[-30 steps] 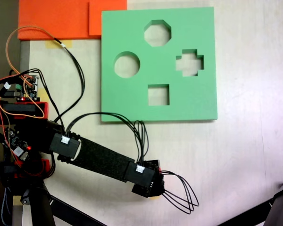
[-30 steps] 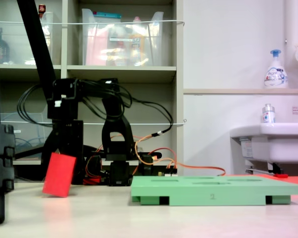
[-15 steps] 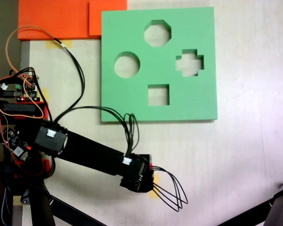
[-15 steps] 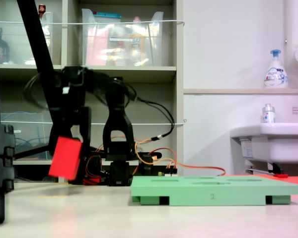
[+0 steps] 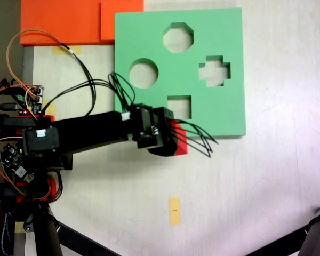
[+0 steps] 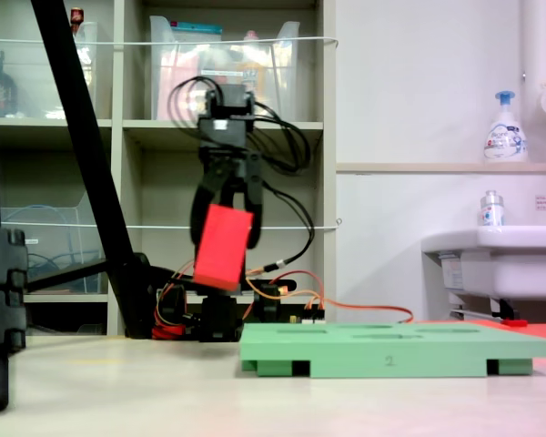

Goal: Put the square block into the corresponding hole

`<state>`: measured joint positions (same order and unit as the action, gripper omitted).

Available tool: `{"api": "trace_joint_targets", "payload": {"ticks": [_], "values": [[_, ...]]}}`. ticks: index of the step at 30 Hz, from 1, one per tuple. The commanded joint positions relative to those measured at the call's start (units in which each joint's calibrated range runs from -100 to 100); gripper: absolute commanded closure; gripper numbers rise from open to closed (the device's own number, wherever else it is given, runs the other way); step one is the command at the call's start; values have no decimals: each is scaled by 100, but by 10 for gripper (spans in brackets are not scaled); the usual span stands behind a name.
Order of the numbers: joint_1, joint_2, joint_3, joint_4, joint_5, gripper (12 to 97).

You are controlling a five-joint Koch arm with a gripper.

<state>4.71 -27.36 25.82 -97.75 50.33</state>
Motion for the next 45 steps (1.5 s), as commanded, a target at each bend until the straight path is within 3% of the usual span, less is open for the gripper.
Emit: {"api": "trace_joint_targets", "payload": {"ticks": [1, 9, 45], "values": [[181, 571, 838, -225, 332, 838], [444, 1437, 1376, -225, 918, 838], [938, 3281, 1845, 497, 1358, 838]]}}
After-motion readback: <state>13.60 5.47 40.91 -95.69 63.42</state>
